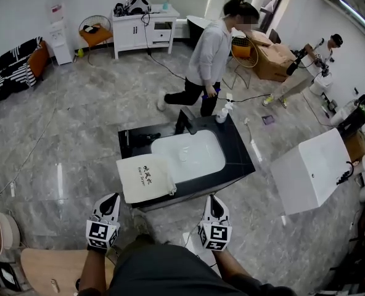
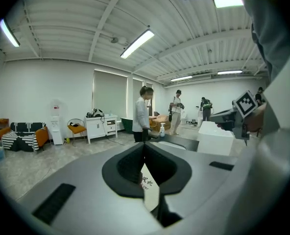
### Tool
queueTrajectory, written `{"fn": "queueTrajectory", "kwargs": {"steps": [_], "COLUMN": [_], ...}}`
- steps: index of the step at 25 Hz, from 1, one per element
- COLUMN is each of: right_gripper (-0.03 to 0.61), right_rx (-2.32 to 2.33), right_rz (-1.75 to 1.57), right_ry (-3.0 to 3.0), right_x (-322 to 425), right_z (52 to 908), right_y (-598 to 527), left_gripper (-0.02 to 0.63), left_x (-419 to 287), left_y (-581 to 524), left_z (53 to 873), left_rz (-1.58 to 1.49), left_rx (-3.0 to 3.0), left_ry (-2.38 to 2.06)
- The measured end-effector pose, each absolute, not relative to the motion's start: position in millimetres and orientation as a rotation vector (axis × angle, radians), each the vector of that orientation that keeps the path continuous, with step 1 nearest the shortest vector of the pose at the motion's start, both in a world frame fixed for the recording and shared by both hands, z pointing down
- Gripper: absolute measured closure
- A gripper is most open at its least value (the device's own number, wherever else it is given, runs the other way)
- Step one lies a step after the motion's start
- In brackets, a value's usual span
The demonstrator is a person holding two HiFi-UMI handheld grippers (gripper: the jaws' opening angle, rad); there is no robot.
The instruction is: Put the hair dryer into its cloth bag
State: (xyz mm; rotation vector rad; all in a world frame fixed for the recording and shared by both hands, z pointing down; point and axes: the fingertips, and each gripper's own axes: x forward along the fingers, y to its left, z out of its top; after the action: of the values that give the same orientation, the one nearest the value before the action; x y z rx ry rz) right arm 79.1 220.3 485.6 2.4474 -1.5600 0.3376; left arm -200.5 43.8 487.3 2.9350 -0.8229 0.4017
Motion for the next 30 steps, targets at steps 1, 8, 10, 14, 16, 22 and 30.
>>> {"fn": "queueTrajectory", "kwargs": {"steps": [1, 8, 10, 14, 16, 22, 30], "right_gripper": [0.578, 0.578, 0.578, 0.578, 0.578, 0.578, 0.578], "right_rx": [2.454, 2.505, 2.528, 2.527, 2.518, 2.481, 2.424], "right_rz": [0.326, 0.249, 0.251, 0.272, 0.275, 0.283, 0.279], "right_ry": [-1.55, -1.485, -1.464, -1.455, -1.453, -1.508, -1.592], "right_x": [83.2, 101.2, 105.5, 113.9, 125.8, 172.4, 223.2], "right_z": [482.4, 458.5, 460.3, 466.2, 468.9, 474.5, 471.8], "right_y": [209.9, 147.3, 136.4, 122.1, 117.5, 99.6, 76.8], "left_gripper": [0.612, 0.612, 0.612, 0.612, 0.612, 0.612, 0.612], "left_x": [-196.5, -177.6, -173.5, -163.4, -153.8, -113.1, -68.9], "left_y": [34.8, -21.9, -37.2, -58.2, -61.3, -64.8, -68.2], "left_z": [487.4, 489.6, 490.4, 497.7, 503.0, 513.1, 512.9], "left_rz": [0.4, 0.411, 0.415, 0.432, 0.443, 0.47, 0.473], "left_rx": [2.942, 2.973, 2.987, 2.962, 2.948, 2.922, 2.867], "left_ry": [-0.809, -0.71, -0.69, -0.686, -0.687, -0.749, -0.833]}}
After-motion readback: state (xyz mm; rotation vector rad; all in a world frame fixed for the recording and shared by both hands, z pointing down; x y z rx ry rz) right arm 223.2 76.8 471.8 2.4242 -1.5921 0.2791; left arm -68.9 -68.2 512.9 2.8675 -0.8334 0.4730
